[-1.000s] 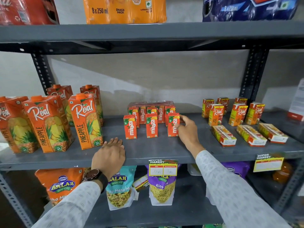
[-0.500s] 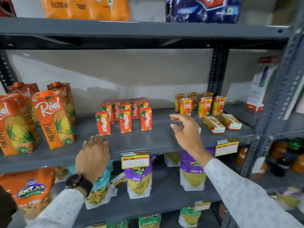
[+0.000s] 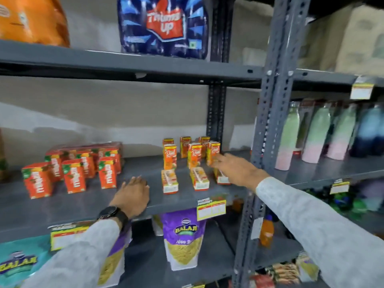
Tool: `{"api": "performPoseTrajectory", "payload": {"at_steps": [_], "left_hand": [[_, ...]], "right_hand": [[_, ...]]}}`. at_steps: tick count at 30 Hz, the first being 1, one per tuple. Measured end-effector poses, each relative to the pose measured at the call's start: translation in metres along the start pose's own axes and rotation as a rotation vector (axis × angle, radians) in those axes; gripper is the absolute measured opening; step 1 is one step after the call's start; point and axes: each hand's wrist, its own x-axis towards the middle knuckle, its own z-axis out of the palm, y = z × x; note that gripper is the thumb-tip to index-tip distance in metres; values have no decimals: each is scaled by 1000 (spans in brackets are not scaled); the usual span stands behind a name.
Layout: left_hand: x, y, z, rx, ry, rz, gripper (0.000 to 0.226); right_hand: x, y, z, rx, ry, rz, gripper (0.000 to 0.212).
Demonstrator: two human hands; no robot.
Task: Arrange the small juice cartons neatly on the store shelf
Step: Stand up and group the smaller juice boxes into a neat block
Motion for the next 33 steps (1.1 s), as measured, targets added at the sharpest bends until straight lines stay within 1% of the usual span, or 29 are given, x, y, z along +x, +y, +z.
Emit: {"api": "performPoseTrajectory", "payload": {"at_steps": [2, 3, 4, 6, 8, 10, 12, 13, 15, 17, 19, 21, 22, 23, 25, 28, 31, 33], "left_hand": [[-1, 1, 4, 75, 4, 77, 43], [-4, 2, 3, 78, 3, 80, 45], [-4, 1, 5, 57, 42, 81, 46], [-6, 4, 3, 31, 110, 66, 46], [-6, 7, 0, -19, 122, 40, 43], [-7, 9, -2, -15, 99, 19, 41], [-7, 7, 0, -10, 111, 29, 42], [-6, 7, 0, -12, 116, 25, 40], [-5, 3, 4, 7, 113, 31, 39], [-3, 1, 7, 30, 57, 23, 46], [-2, -1, 8, 23, 34, 9, 48], [-2, 0, 6, -11, 34, 4, 48], [-2, 1, 5, -31, 34, -5, 48], [-2, 3, 4, -41, 40, -1, 47], [-3, 4, 3, -54, 50, -1, 46], [-2, 1, 5, -59, 46, -8, 46], [2, -7, 14, 22, 19, 17, 53], [2, -9, 15, 18, 10, -5, 55]], "right_hand": [[5, 13, 4, -100, -63, -113, 56], [6, 17, 6, -127, -102, -155, 54], [7, 19, 7, -153, -134, -189, 54], [8, 22, 10, -178, -147, -216, 50], [9, 22, 10, -192, -131, -224, 43], [8, 21, 5, -169, -128, -201, 40], [8, 20, -4, -91, -90, -116, 42], [10, 20, -10, -4, -43, -58, 41], [18, 20, -25, 249, 120, 110, 32], [28, 17, -40, 508, 284, 317, 37], [41, 14, -44, 736, 417, 535, 42], [52, 10, -36, 925, 505, 724, 51], [55, 7, -28, 1000, 535, 791, 52], [56, 4, -19, 1055, 556, 835, 48], [54, -3, -1, 1055, 553, 899, 43], [46, -9, 23, 950, 532, 931, 46], [41, -10, 39, 868, 481, 935, 49], [38, -11, 47, 847, 466, 954, 49]]}}
